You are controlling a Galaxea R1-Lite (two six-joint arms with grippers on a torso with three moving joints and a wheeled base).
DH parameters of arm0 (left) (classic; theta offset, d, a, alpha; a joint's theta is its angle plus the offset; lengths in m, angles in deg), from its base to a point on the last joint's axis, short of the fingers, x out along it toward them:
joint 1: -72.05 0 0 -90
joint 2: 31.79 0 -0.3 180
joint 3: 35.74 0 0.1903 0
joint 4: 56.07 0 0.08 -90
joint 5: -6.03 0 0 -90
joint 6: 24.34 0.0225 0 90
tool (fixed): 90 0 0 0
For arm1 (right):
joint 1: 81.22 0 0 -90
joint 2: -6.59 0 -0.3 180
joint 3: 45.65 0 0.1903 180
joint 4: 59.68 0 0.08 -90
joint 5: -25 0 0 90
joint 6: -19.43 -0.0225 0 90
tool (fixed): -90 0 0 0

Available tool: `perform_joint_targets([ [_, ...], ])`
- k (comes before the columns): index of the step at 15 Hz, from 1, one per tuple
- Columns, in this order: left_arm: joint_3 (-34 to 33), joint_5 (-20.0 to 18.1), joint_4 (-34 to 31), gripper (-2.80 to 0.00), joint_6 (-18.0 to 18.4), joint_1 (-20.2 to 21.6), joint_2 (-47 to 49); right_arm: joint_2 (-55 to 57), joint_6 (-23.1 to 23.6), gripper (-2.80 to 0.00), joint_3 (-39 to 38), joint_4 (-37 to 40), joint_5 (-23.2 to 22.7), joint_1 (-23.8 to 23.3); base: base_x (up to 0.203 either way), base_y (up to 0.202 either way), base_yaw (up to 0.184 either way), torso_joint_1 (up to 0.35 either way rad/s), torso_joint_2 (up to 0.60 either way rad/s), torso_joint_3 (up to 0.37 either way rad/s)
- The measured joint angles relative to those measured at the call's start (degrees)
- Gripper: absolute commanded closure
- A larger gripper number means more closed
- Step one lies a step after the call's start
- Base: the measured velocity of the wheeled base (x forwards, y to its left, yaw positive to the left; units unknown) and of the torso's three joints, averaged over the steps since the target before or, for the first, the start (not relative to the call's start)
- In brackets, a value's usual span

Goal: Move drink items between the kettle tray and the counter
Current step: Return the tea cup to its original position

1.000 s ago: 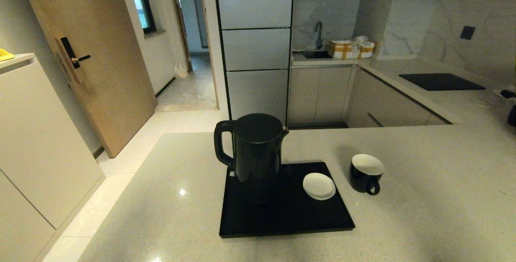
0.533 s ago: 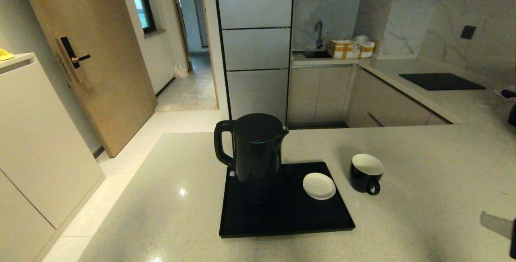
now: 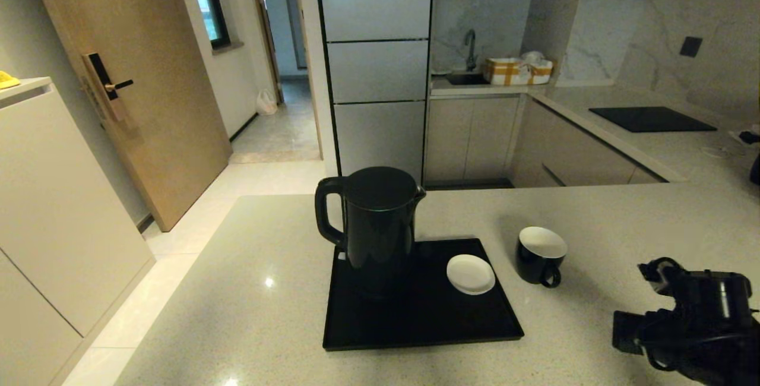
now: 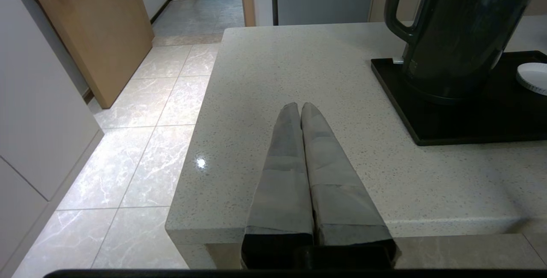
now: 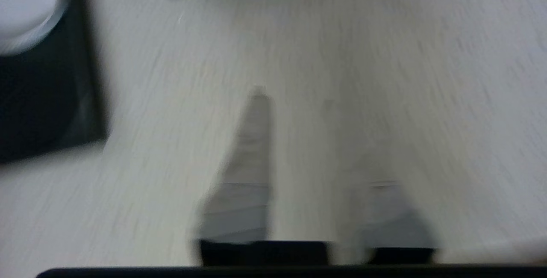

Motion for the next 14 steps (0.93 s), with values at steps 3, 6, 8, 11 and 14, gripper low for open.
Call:
perform_joint_targets([
  [3, 0.0, -0.02, -0.02, 0.0, 0.0, 0.0, 0.0, 9.02, -0.88, -2.8, 1.82, -16.19, 3.13, 5.97, 0.0, 0.0, 0.0, 0.0, 0.0, 0.0],
  [6, 0.0, 0.02, -0.02, 0.0, 0.0, 0.0, 0.0, 11.68, -0.21, -2.8, 5.74, -18.66, 1.5, 7.7, 0.0, 0.0, 0.0, 0.0, 0.0, 0.0],
  [8, 0.0, 0.0, -0.02, 0.0, 0.0, 0.0, 0.0, 12.38, -0.21, -2.8, 6.5, -18.68, 1.06, 8.0, 0.0, 0.0, 0.0, 0.0, 0.0, 0.0],
  [11, 0.0, 0.0, -0.02, 0.0, 0.01, 0.0, 0.0, 12.86, -0.22, -2.8, 6.9, -18.69, 1.13, 7.98, 0.0, 0.0, 0.0, 0.0, 0.0, 0.0],
  [14, 0.0, -0.05, -0.02, 0.0, -0.02, 0.0, 0.0, 14.88, -0.22, -2.8, 9.12, -18.69, 1.61, 7.86, 0.0, 0.0, 0.0, 0.0, 0.0, 0.0],
])
